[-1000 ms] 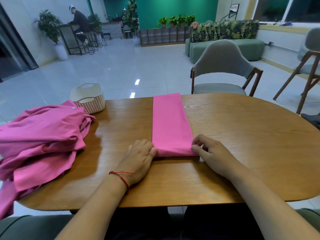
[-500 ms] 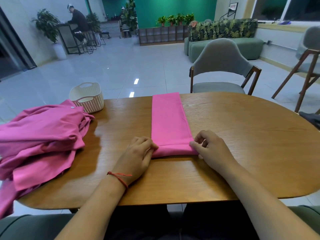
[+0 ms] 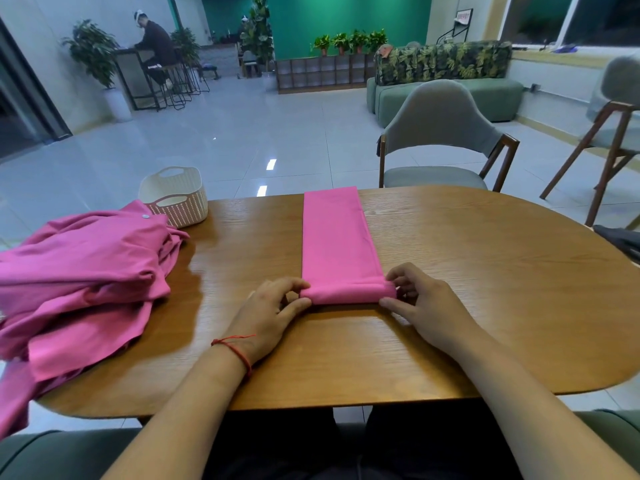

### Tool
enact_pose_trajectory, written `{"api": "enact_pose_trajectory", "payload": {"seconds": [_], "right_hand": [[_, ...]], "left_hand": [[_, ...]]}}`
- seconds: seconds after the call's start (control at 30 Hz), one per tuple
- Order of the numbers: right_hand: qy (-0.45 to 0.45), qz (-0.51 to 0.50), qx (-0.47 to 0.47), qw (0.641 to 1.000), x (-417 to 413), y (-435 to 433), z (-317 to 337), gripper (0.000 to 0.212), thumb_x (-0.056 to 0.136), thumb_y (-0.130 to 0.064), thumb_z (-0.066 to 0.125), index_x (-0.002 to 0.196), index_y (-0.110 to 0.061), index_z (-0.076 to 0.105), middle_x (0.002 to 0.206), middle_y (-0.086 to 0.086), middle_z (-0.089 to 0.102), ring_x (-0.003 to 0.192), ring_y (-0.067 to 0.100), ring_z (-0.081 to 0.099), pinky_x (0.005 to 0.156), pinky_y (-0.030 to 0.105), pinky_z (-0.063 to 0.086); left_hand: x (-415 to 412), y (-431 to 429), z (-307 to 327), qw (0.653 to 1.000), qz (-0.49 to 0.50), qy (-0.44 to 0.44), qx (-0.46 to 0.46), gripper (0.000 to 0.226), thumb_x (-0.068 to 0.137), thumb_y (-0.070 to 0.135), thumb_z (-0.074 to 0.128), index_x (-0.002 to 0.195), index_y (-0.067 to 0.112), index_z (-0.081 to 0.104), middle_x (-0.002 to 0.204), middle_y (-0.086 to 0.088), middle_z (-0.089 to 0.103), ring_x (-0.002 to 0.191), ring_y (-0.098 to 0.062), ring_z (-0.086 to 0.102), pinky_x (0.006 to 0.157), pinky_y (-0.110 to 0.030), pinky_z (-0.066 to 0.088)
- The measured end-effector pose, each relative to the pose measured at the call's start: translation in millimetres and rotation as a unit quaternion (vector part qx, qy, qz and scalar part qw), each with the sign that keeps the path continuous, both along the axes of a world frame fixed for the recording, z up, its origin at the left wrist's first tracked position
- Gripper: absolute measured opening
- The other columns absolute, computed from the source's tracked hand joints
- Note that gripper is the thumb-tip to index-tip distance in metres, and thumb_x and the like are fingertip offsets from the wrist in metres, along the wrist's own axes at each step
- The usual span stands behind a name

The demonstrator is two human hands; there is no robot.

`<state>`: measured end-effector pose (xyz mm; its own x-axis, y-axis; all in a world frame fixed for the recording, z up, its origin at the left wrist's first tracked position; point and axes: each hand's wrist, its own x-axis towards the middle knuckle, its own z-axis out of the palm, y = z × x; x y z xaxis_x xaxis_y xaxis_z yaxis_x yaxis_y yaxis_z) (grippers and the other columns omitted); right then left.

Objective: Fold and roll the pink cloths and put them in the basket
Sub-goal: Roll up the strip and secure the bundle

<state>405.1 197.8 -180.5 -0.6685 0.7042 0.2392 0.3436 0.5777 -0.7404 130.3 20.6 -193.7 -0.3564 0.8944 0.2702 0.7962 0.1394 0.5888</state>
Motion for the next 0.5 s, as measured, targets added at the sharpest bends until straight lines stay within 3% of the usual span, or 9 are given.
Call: {"api": "enact_pose_trajectory", "payload": {"seconds": [0.1,0.2,0.27,0.4,0.5], "right_hand": [[0.026,0.005,-0.042,0.999,1,-4,3,0.03,0.09,-0.028,0.085,0.108,-0.037,0.063,0.102,-0.008,0.069,0.082,-0.001,0.066,0.069,0.014,0.054],[0.067,0.014,-0.08,0.994,2,-6,3,0.02,0.087,-0.024,0.089,0.095,-0.029,0.071,0.089,0.001,0.068,0.069,0.0,0.058,0.06,0.011,0.05],[0.061,0.009,-0.071,0.996,3,-2,0,0.017,0.084,-0.031,0.09,0.087,-0.032,0.074,0.079,-0.006,0.068,0.069,0.004,0.059,0.061,0.016,0.05],[0.062,-0.018,-0.039,0.997,-3,5,-7,0.013,0.084,-0.037,0.09,0.083,-0.033,0.078,0.079,-0.009,0.069,0.075,0.011,0.064,0.07,0.028,0.053],[0.058,-0.028,-0.042,0.997,-8,10,-9,0.01,0.087,-0.036,0.087,0.083,-0.033,0.079,0.08,-0.007,0.071,0.075,0.012,0.065,0.068,0.026,0.051]], "left_hand": [[3,-2,3,0.997,-0.001,-0.083,0.003,0.018,0.098,0.045,0.067,0.115,0.042,0.06,0.104,0.014,0.069,0.086,-0.007,0.063,0.079,-0.027,0.053],[6,-6,4,0.992,-0.025,-0.122,0.012,0.014,0.1,0.038,0.066,0.114,0.037,0.063,0.098,0.011,0.07,0.083,-0.014,0.063,0.077,-0.032,0.053],[6,-7,4,0.992,-0.024,-0.123,0.013,0.012,0.101,0.039,0.065,0.112,0.036,0.066,0.095,0.01,0.067,0.085,-0.017,0.061,0.079,-0.036,0.053],[7,-3,5,0.996,0.006,-0.088,0.023,0.005,0.099,0.039,0.065,0.102,0.037,0.069,0.096,0.008,0.064,0.088,-0.008,0.058,0.077,-0.027,0.046],[7,1,2,0.999,0.004,-0.032,0.04,0.009,0.101,0.033,0.064,0.092,0.033,0.066,0.093,0.013,0.059,0.096,-0.008,0.054,0.083,-0.033,0.047]]}}
